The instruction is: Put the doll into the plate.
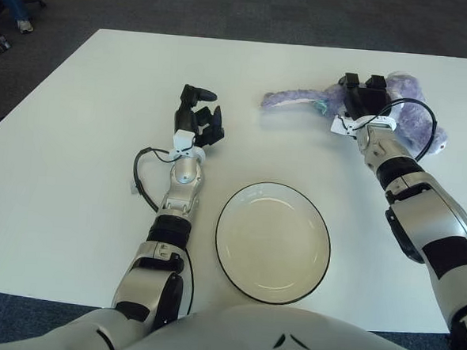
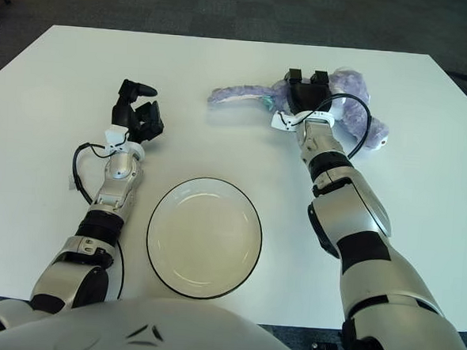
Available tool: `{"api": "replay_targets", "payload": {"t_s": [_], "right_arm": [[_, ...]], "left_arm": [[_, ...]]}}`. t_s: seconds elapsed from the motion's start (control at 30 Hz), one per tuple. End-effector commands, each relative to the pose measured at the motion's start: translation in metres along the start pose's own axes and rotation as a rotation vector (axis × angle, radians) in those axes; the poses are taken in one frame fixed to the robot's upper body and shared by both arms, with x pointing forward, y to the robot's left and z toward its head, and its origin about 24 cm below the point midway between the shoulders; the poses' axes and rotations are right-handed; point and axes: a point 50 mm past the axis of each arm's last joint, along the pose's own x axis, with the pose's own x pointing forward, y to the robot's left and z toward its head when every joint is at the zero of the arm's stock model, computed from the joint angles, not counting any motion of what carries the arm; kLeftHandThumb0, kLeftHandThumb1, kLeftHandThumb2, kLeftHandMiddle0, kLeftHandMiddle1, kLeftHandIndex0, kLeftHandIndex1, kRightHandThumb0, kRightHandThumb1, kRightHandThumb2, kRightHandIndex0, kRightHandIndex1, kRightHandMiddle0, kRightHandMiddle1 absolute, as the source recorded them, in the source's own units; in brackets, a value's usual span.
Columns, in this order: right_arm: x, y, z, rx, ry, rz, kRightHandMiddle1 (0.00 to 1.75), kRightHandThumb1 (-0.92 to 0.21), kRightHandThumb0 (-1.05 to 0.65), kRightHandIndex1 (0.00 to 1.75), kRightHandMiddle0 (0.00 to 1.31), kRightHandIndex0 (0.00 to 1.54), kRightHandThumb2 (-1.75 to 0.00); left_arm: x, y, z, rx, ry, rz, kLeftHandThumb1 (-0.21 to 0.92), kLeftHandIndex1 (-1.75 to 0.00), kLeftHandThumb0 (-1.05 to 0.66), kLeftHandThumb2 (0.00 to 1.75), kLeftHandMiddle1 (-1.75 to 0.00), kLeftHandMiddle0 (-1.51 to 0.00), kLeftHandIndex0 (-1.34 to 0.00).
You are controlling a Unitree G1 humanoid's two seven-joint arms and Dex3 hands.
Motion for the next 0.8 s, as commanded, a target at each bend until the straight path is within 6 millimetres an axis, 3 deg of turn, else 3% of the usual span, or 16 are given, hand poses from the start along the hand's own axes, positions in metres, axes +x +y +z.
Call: {"api": "replay_targets", "payload": {"t_s": [0.0,0.27,0.77], "right_arm": [[-0.0172,0.0301,-0.0056,0.007,0.025,0.11,1.63,-0.46,0.38,1.73,0.05,0.38,-1.1],[-0.0206,0.0311,-0.0055,-0.03,-0.028,0.055,1.74,-0.37,0.45,1.75,0.5,0.55,-1.24],[-0.0235,0.0267,-0.009,0.003,-0.084,-0.024,1.75,-0.26,0.49,1.75,0.83,0.65,-1.38]], "left_arm": [[-0.0138,0.0063,-0.0159,0.018,0.065,0.009,0.61,-1.75,-0.4,0.94,-1.75,-1.06,-0.39],[-0.0138,0.0068,-0.0154,0.018,0.062,0.013,0.62,-1.75,-0.39,0.94,-1.75,-1.04,-0.38],[-0.0139,0.0065,-0.0153,0.02,0.061,0.011,0.61,-1.75,-0.39,0.94,-1.75,-1.05,-0.38]]}}
